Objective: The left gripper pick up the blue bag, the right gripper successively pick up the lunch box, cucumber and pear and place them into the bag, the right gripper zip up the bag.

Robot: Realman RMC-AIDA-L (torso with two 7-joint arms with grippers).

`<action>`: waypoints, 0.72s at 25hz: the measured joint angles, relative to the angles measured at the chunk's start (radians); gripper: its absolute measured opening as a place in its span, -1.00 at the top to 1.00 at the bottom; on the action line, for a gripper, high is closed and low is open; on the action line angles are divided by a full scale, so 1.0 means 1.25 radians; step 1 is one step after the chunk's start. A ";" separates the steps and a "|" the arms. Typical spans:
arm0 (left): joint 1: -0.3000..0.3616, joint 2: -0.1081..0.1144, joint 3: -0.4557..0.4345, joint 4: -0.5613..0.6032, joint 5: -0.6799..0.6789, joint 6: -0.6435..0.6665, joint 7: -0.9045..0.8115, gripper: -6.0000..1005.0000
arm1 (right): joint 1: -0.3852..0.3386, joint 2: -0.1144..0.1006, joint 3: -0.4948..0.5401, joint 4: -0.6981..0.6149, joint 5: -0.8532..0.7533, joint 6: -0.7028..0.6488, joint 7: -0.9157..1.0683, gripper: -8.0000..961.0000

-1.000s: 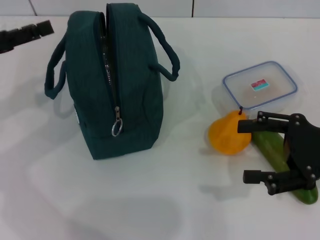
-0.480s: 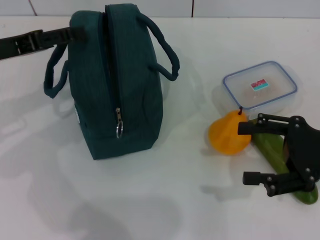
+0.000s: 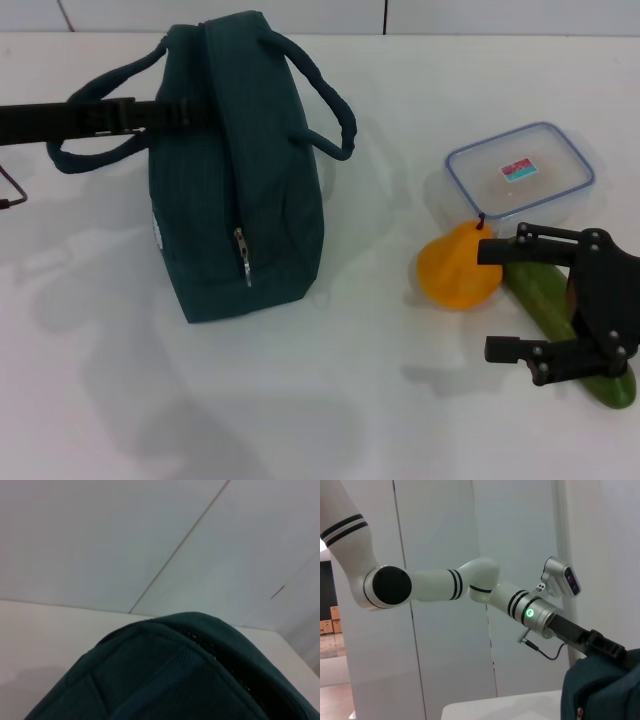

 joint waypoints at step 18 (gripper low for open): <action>0.011 -0.007 -0.002 -0.002 -0.022 -0.016 0.051 0.04 | 0.000 0.000 0.000 0.010 0.006 0.008 0.000 -0.81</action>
